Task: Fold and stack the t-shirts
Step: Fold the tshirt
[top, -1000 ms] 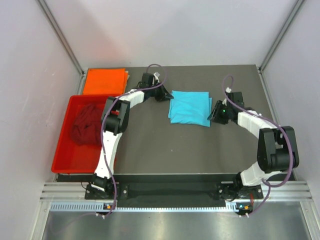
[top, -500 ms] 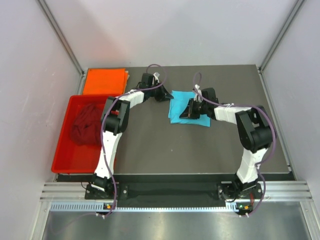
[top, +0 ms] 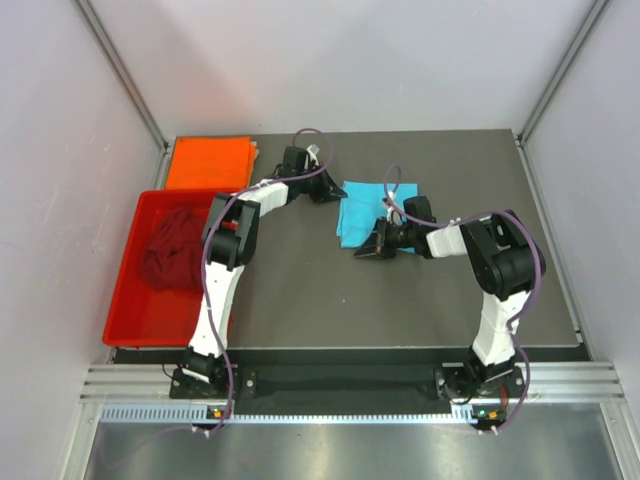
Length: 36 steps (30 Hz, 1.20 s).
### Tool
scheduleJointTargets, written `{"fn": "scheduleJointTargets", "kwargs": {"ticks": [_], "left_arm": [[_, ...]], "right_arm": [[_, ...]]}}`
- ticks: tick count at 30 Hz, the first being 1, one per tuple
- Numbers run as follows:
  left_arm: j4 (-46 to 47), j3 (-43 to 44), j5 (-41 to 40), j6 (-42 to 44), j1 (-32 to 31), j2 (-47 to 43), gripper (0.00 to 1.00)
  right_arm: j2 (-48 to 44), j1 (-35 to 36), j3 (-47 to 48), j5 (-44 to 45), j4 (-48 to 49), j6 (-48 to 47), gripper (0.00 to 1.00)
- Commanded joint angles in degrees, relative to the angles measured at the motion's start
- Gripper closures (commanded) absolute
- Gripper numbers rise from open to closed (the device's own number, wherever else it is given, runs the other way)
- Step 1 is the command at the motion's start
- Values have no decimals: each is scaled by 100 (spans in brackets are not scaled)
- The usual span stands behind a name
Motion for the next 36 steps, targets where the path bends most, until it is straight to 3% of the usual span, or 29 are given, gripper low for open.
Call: {"fn": "scheduleJointTargets", "kwargs": {"ticks": [1,8,24,36], "left_arm": [[-195,-48,-102,137,30,6,100],[-186,-136,-102,163,30,-64,100],[-195,-57,-111,102,30,41,100],[-309,75,-111,119,30,59,100]], "right_arm": [[-396,58,6,-385,466,32,100],[-802,-214,883,-587,-544,-169,99],[789,-768,1043,-974,-774,-389,100],[-89,-900,516,-1009,-1011,-460,100]]}}
